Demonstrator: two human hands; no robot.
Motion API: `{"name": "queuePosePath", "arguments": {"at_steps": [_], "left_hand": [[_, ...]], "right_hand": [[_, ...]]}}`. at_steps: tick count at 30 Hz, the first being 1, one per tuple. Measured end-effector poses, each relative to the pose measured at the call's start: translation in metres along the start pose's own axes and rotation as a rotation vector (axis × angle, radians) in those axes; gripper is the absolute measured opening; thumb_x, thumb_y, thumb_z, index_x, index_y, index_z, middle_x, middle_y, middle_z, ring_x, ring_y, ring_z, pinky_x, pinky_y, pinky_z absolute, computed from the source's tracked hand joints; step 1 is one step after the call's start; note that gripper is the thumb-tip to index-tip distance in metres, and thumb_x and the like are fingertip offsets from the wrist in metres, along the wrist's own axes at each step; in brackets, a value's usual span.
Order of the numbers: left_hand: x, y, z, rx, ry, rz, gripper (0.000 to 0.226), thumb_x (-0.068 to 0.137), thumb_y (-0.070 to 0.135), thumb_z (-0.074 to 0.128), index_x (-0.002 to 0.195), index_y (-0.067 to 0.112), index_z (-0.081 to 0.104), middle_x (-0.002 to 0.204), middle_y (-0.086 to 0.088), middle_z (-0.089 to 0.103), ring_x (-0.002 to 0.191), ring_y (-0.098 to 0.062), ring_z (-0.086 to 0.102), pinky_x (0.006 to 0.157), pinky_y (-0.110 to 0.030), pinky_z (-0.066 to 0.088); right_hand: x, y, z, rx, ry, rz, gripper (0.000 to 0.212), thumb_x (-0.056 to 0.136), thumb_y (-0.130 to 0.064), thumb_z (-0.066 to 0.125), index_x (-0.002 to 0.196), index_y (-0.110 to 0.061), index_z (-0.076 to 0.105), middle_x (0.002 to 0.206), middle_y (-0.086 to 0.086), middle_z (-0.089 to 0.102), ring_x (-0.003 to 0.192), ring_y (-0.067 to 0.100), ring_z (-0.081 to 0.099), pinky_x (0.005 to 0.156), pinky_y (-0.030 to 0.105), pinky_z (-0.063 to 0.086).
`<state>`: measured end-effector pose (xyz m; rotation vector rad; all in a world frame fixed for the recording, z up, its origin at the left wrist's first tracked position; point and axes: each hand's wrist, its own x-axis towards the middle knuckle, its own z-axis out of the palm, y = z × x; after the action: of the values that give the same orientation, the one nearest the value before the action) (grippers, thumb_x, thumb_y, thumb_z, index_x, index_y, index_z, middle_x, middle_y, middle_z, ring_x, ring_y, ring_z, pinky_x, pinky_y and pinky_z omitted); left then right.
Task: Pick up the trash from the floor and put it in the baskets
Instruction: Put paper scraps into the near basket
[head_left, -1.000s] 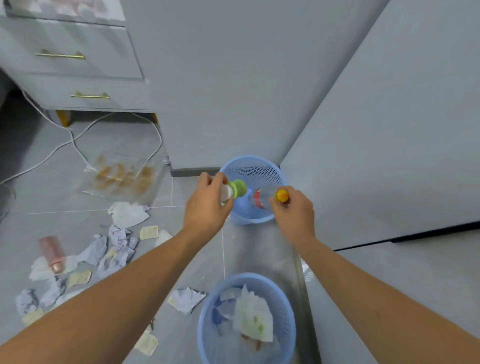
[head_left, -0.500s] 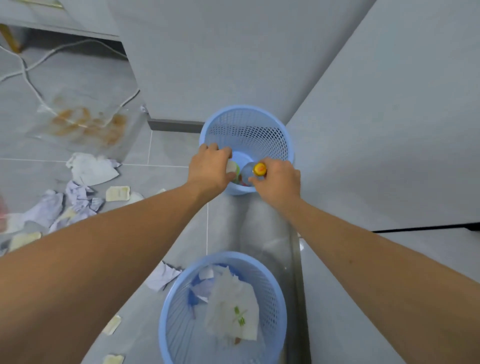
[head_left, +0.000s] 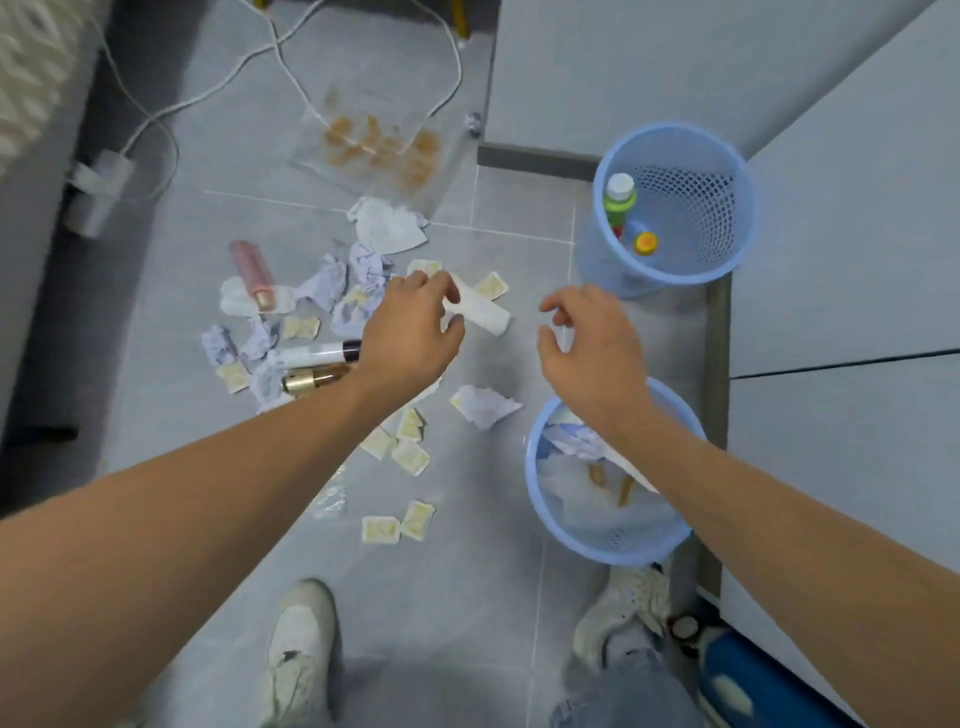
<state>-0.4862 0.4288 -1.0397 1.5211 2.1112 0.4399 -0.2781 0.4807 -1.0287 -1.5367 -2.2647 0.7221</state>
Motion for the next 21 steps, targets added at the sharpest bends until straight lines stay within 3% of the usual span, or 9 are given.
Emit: {"name": "queuePosePath", "arguments": {"at_steps": [6, 11, 14, 17, 21], "left_hand": [[-0.100, -0.082, -0.010, -0.024, -0.120, -0.186, 0.021, 0.092, 0.032, 0.060, 0.110, 0.022, 0.063, 0.096, 0.003, 0.065, 0.092, -0.019, 0.059, 0.070, -0.035, 0.051], [-0.129, -0.130, 0.054, -0.018, -0.233, -0.296, 0.025, 0.094, 0.037, 0.057, 0.114, 0.024, 0.067, 0.107, -0.001, 0.066, 0.097, -0.021, 0.062, 0.074, -0.035, 0.053], [-0.118, -0.158, 0.100, 0.010, -0.248, -0.240, 0.034, 0.095, 0.034, 0.058, 0.128, 0.026, 0.061, 0.119, -0.003, 0.059, 0.110, -0.025, 0.058, 0.079, -0.040, 0.055], [-0.091, -0.179, 0.144, 0.096, -0.266, -0.124, 0.044, 0.096, 0.029, 0.059, 0.139, 0.032, 0.050, 0.128, -0.004, 0.049, 0.117, -0.028, 0.053, 0.079, -0.045, 0.057], [-0.060, -0.190, 0.190, 0.228, -0.324, -0.012, 0.049, 0.094, 0.025, 0.062, 0.141, 0.033, 0.049, 0.131, -0.005, 0.044, 0.115, -0.028, 0.052, 0.078, -0.043, 0.057]], "right_hand": [[-0.086, -0.053, 0.088, -0.004, -0.257, 0.042, 0.014, 0.089, -0.016, 0.063, 0.102, -0.015, 0.068, 0.101, 0.004, 0.060, 0.092, 0.028, 0.060, 0.077, 0.042, 0.051], [-0.100, -0.019, 0.156, -0.145, -0.465, 0.188, 0.038, 0.088, -0.017, 0.064, 0.126, -0.018, 0.065, 0.130, 0.010, 0.053, 0.112, 0.035, 0.056, 0.095, 0.041, 0.047], [-0.086, 0.016, 0.192, -0.208, -0.433, 0.248, 0.050, 0.090, -0.014, 0.060, 0.139, -0.019, 0.055, 0.144, 0.014, 0.039, 0.120, 0.043, 0.047, 0.100, 0.043, 0.042], [-0.063, 0.044, 0.223, -0.245, -0.412, 0.307, 0.056, 0.094, -0.012, 0.057, 0.147, -0.026, 0.045, 0.154, 0.012, 0.024, 0.131, 0.041, 0.033, 0.100, 0.040, 0.040], [-0.041, 0.067, 0.258, -0.317, -0.402, 0.354, 0.050, 0.096, -0.014, 0.058, 0.142, -0.029, 0.044, 0.147, 0.010, 0.025, 0.127, 0.036, 0.033, 0.083, 0.038, 0.041]]}}
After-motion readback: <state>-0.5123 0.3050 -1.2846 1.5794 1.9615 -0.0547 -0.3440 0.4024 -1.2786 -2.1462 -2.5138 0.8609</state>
